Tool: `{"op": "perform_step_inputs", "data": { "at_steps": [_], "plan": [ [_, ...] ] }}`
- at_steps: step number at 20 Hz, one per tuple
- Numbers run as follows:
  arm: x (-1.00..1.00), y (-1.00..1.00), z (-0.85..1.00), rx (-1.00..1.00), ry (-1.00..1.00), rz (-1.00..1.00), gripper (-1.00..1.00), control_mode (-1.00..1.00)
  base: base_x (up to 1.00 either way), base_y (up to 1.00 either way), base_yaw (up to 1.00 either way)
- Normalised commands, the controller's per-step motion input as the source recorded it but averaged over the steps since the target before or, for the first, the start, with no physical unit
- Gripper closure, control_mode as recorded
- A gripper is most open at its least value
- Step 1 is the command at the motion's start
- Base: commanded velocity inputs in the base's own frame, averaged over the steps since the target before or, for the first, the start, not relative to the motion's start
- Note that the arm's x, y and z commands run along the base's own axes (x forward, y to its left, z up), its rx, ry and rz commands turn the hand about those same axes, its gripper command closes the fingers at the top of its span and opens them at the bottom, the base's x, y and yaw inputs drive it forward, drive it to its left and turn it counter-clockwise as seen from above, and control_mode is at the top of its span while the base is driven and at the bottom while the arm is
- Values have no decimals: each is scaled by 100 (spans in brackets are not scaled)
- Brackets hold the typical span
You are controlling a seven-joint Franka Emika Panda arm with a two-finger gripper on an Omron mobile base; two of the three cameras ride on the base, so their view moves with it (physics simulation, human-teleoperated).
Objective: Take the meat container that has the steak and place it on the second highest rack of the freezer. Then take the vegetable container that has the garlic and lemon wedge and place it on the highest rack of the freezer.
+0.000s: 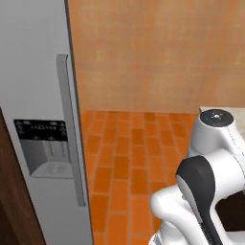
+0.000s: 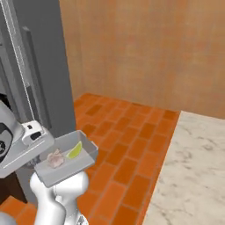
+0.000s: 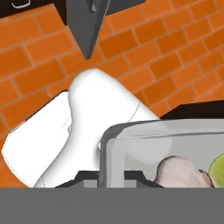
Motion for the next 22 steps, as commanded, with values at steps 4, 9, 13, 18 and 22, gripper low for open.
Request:
{"op": "perform_step_inputs", "data": {
  "at_steps": [4,9,13,18,22],
  "plan": [
    [0,0,0,0,0,0,100,100,100,-38,2],
    [0,0,0,0,0,0,100,100,100,-59,14],
    [0,0,0,0,0,0,100,100,100,-71,30],
    [0,0,0,0,0,0,100,100,100,-75,33],
    [0,0,0,0,0,0,100,100,100,-71,-4]
  ]
}}
